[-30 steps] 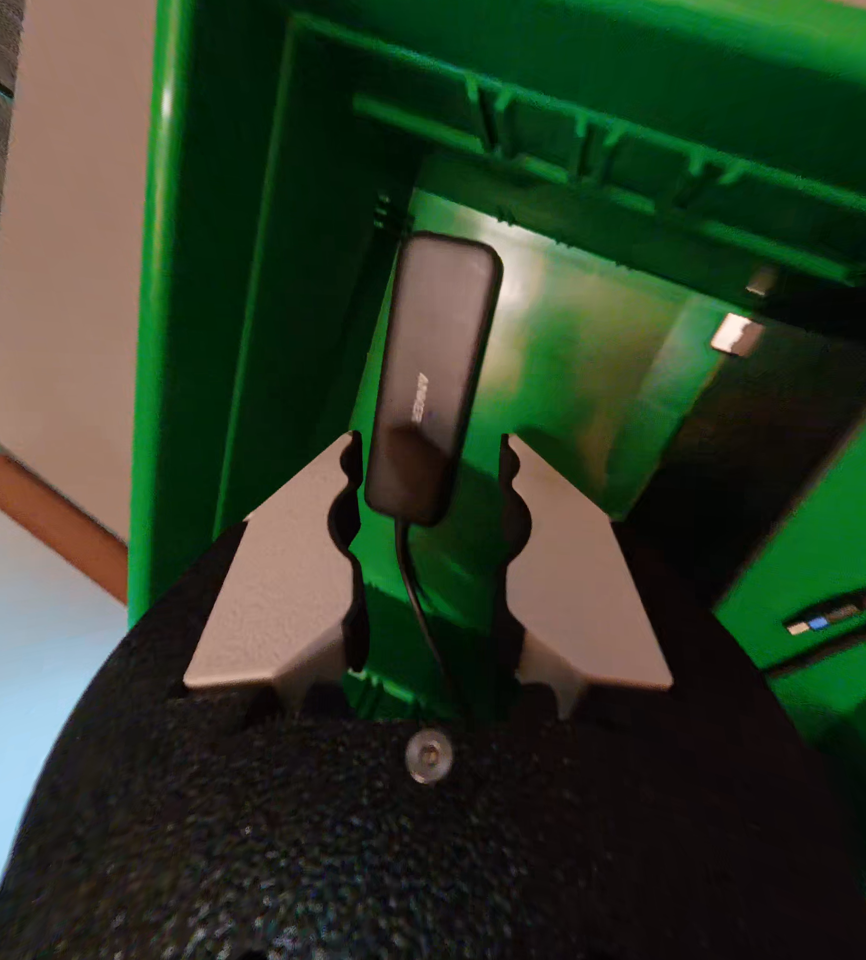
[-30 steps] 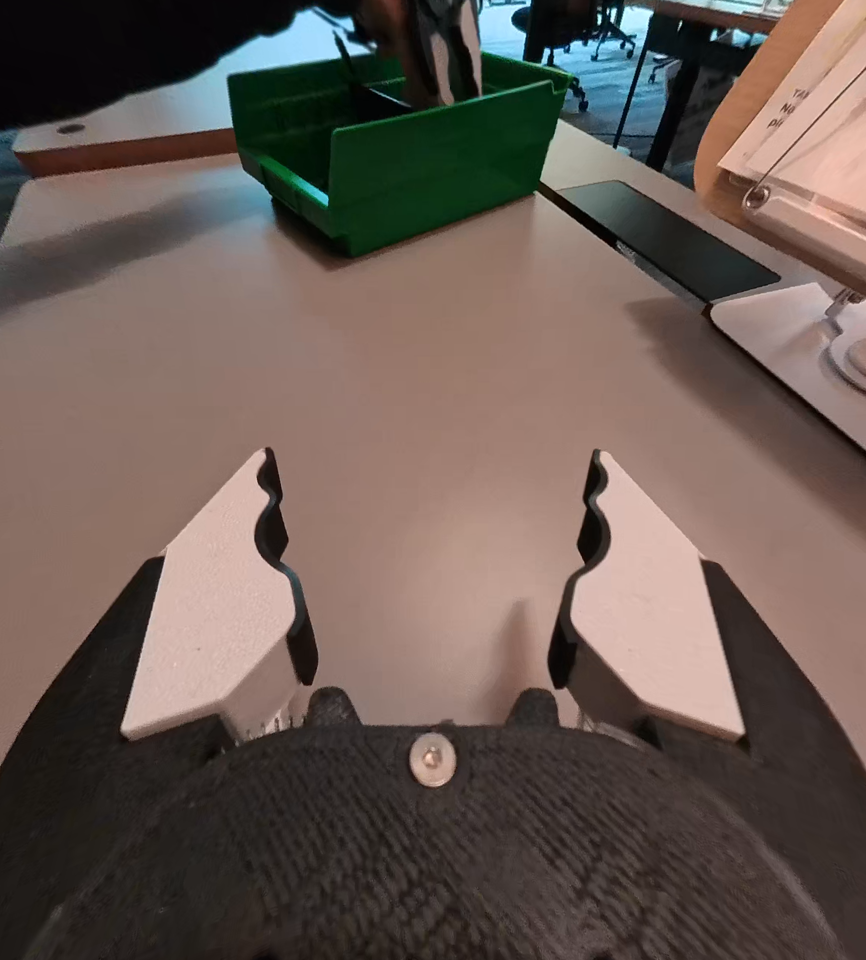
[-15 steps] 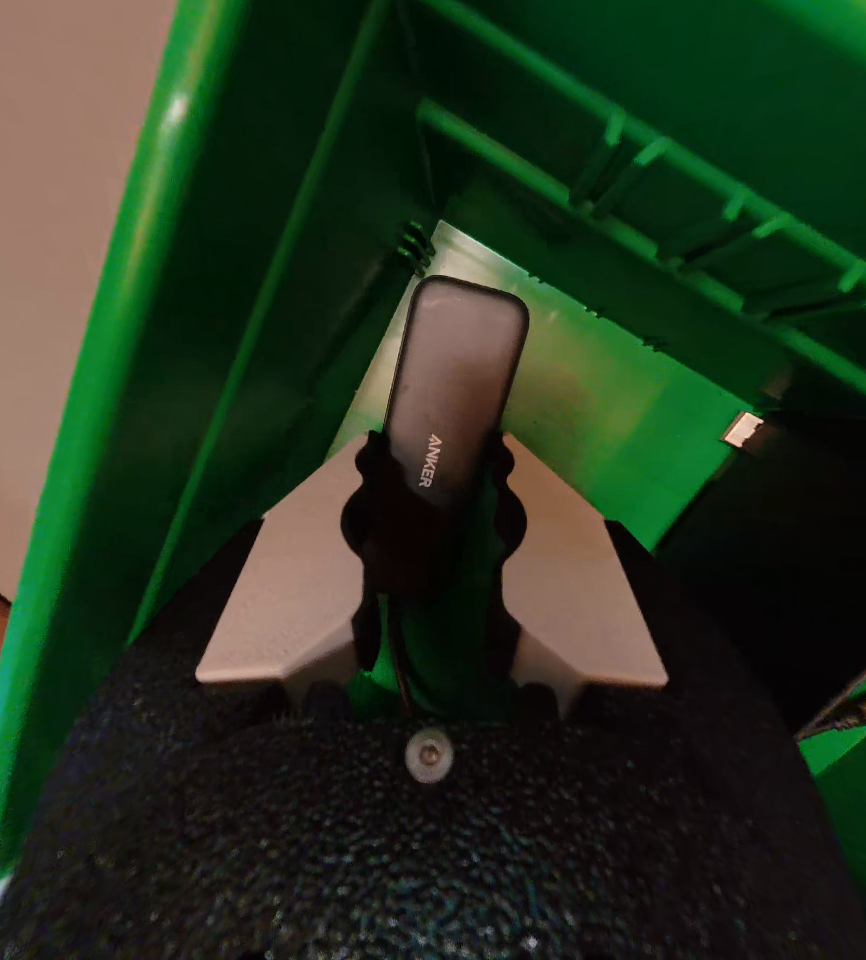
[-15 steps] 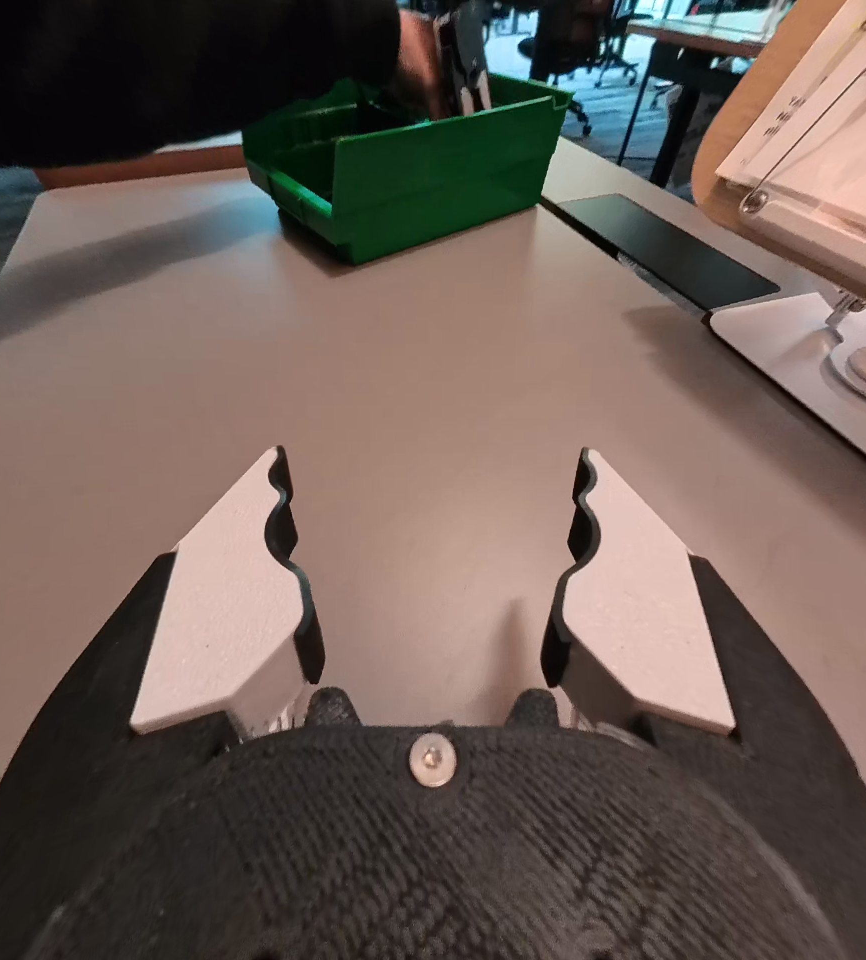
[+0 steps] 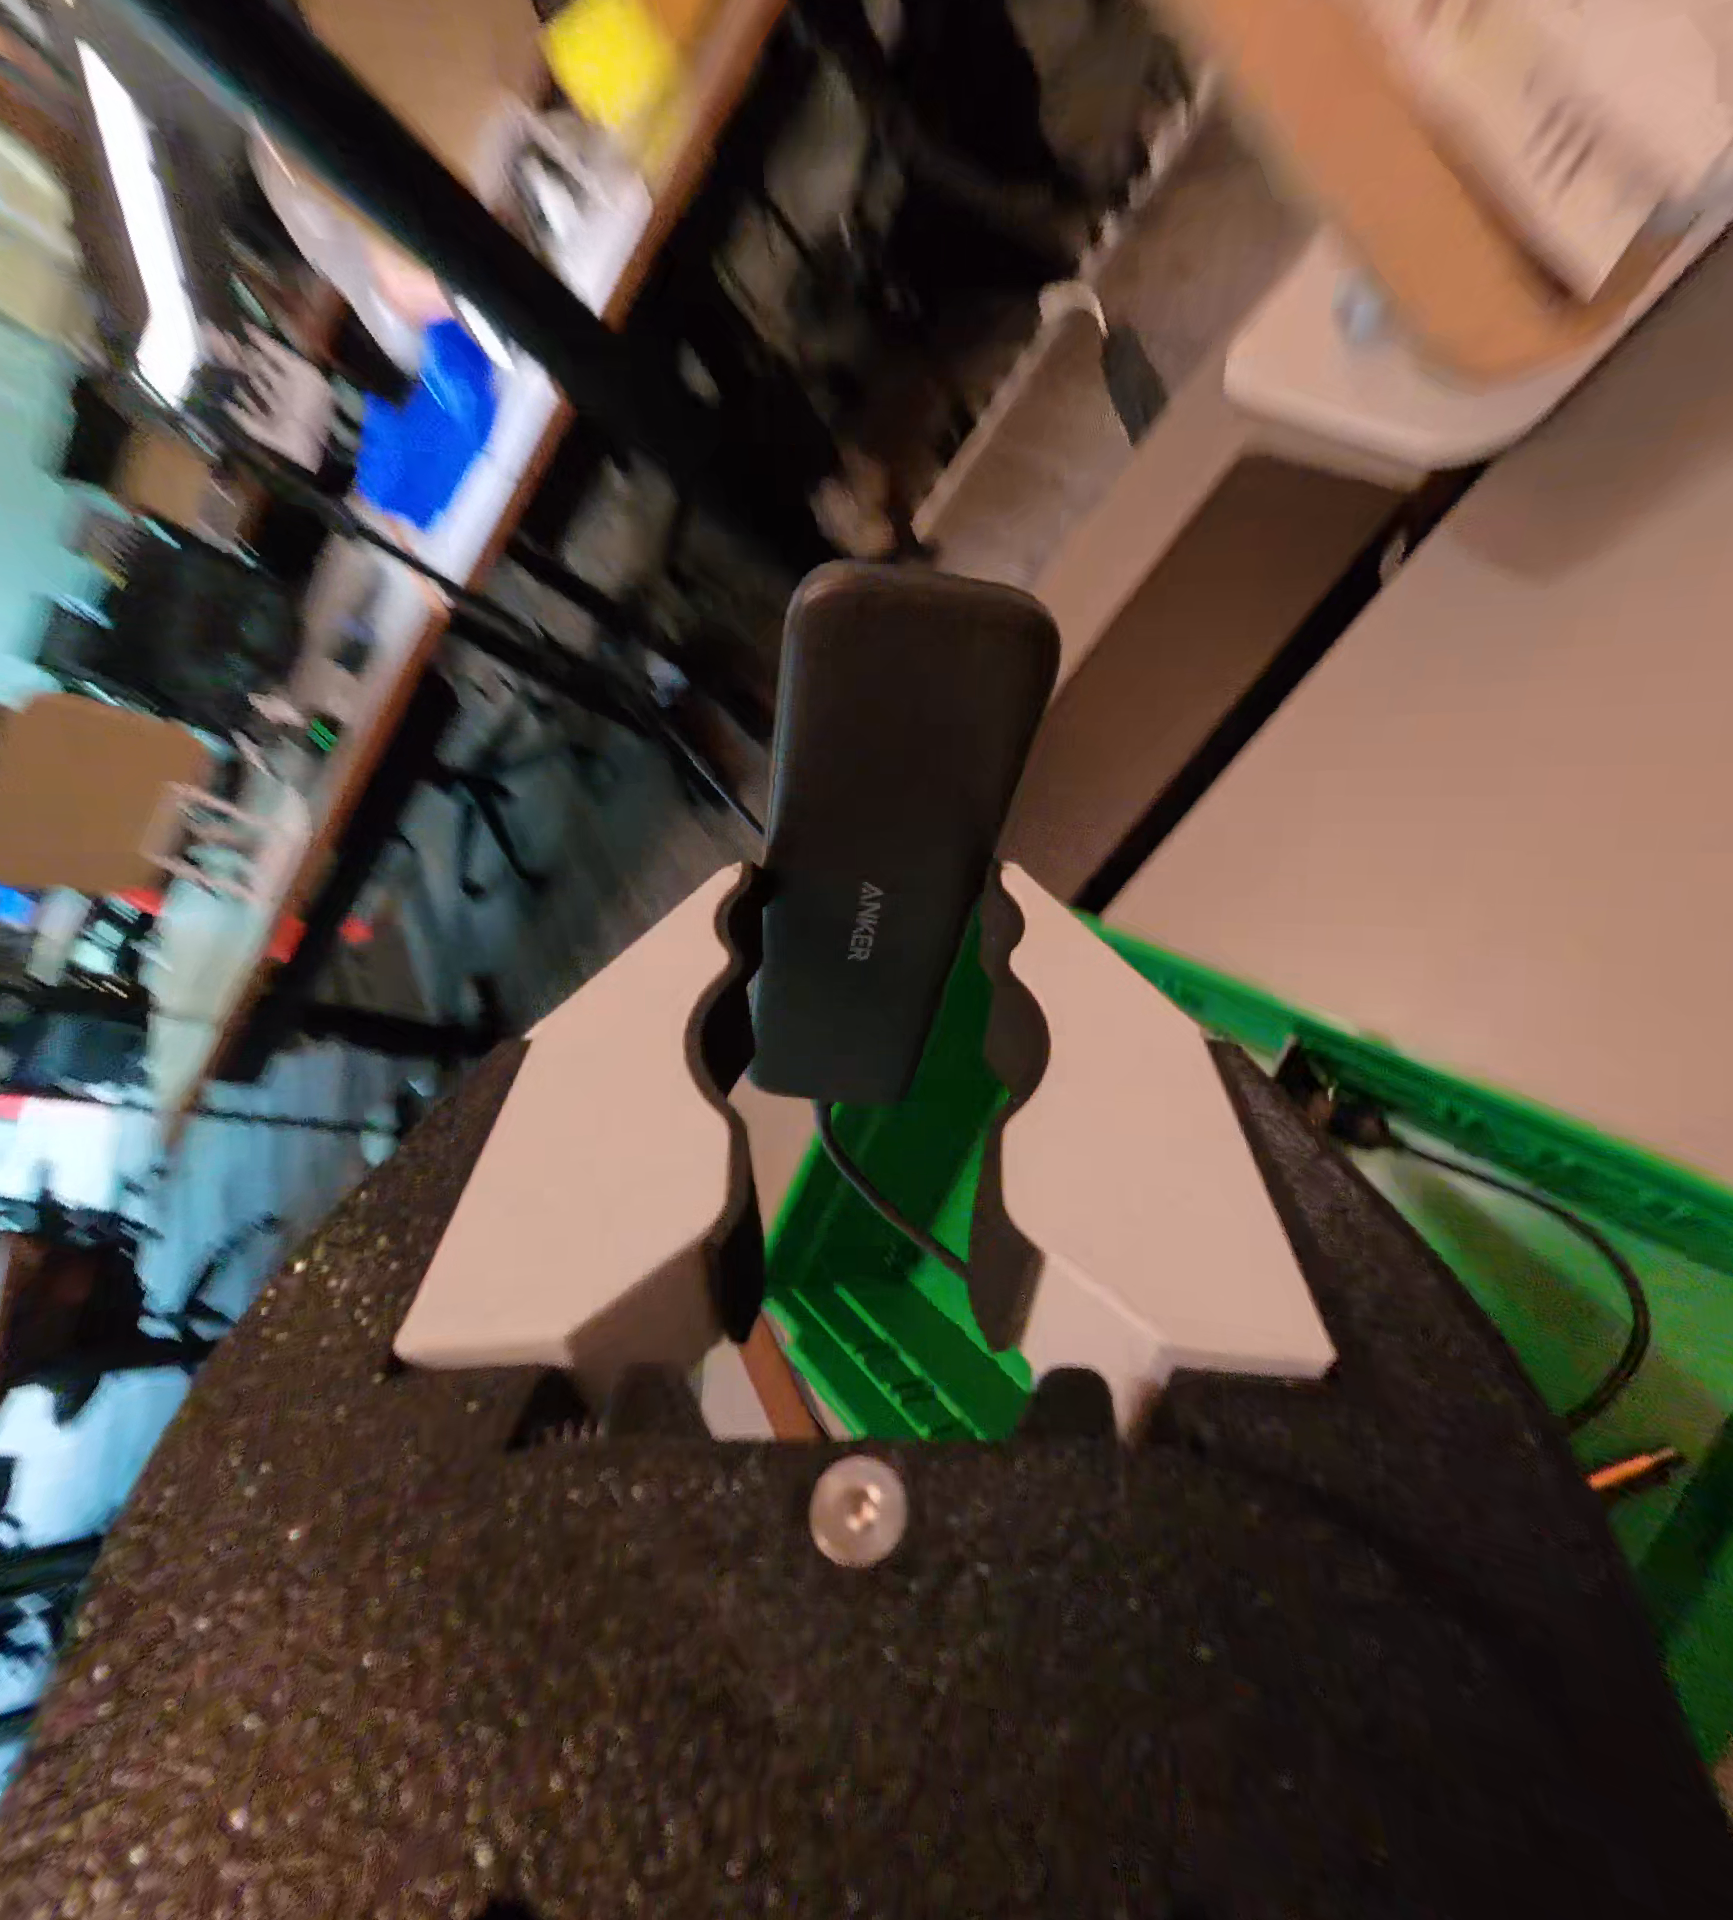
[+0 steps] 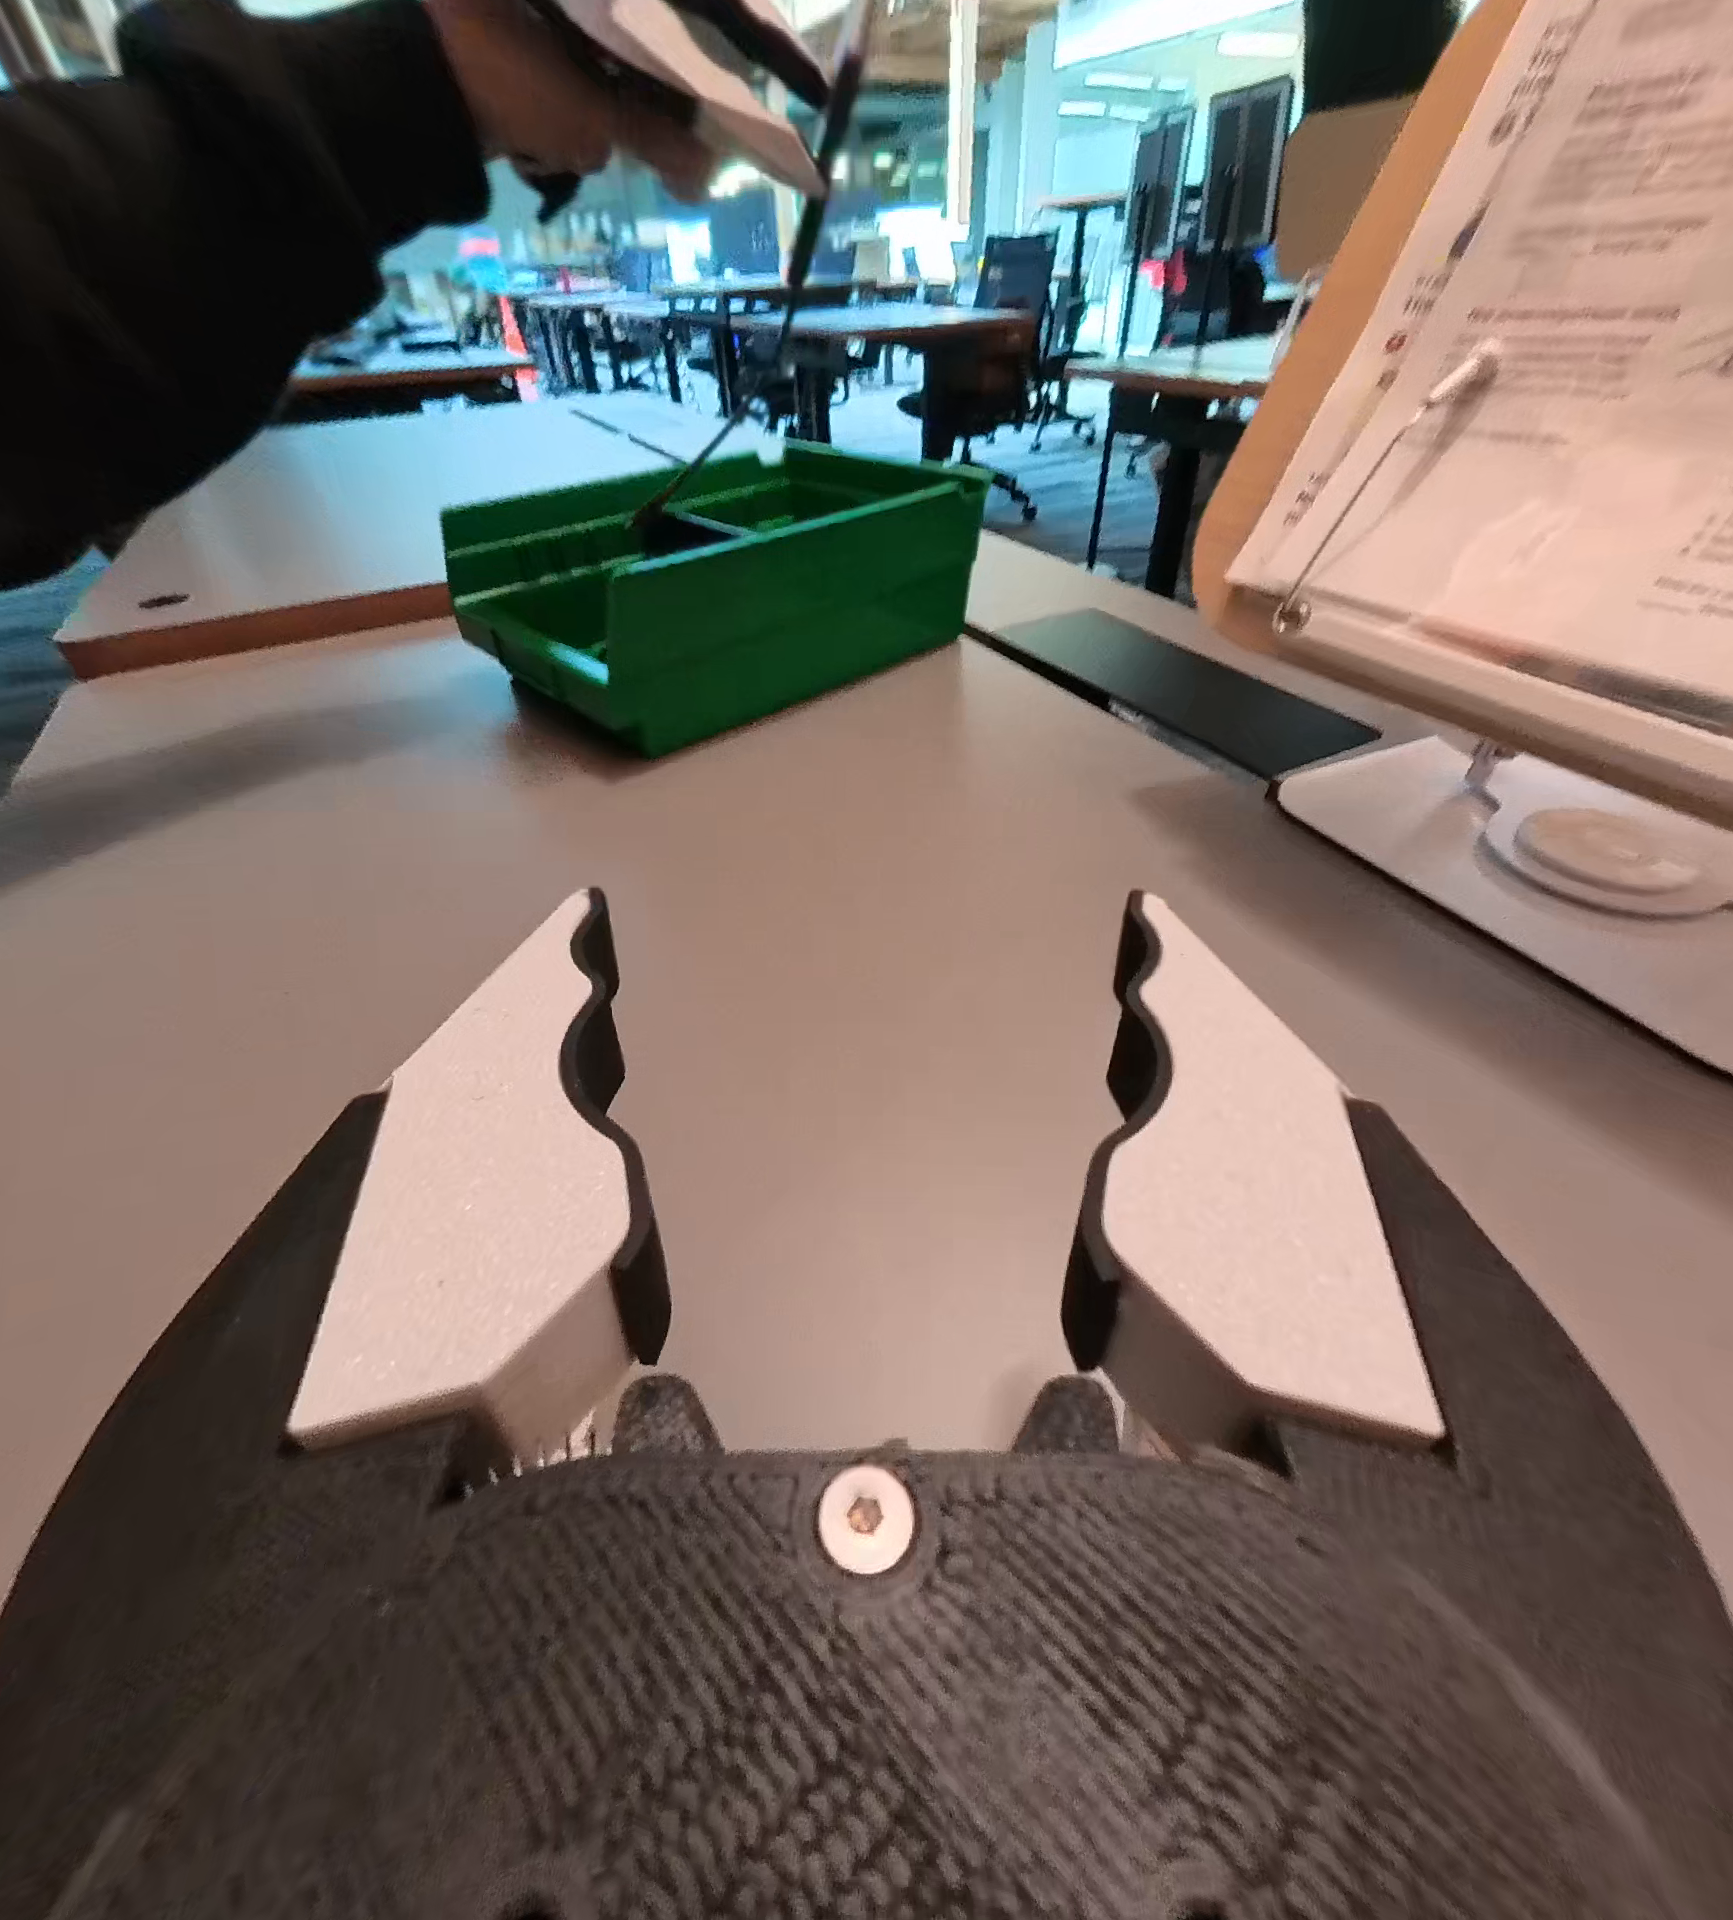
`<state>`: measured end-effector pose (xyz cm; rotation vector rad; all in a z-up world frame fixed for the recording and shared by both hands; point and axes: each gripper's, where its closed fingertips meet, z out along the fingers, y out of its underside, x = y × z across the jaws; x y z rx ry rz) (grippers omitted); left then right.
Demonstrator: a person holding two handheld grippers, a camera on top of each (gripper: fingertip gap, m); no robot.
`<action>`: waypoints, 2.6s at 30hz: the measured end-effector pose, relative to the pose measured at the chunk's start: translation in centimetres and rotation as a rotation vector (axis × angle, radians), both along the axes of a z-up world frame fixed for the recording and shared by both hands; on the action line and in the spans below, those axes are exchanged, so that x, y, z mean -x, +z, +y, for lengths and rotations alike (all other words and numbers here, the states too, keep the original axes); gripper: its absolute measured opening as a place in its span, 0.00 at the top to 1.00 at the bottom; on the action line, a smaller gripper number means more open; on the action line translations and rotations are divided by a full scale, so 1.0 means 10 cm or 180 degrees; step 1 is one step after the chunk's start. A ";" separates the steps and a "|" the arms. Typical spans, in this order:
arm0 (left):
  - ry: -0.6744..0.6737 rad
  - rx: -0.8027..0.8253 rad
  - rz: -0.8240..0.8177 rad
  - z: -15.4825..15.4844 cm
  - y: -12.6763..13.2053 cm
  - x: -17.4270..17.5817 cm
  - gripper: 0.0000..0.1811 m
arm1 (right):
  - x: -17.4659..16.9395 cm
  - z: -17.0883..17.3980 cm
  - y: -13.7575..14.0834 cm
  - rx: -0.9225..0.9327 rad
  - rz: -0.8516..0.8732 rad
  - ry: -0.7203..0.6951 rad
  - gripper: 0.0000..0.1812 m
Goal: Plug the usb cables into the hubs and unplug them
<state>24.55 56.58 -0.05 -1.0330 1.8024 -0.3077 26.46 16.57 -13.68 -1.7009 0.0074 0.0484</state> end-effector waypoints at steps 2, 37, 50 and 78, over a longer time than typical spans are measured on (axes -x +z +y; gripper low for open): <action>-0.0181 -0.0326 -0.0393 -0.41 0.40 0.11 0.77 | 0.05 0.02 0.13 -0.0198 -0.0018 -0.0029 0.49; -0.2000 0.0812 -0.0358 -4.29 -0.44 0.66 0.87 | 0.53 -0.61 0.76 -0.1412 0.0298 0.1463 0.94; -0.2303 0.1653 0.2195 -4.50 -1.10 0.73 0.94 | 0.76 -0.66 0.53 -0.0842 0.0476 0.2051 0.94; 0.0406 0.5796 -0.1690 -3.36 -1.17 -0.28 0.95 | 0.08 0.04 0.07 -0.0181 -0.0421 -0.0784 0.58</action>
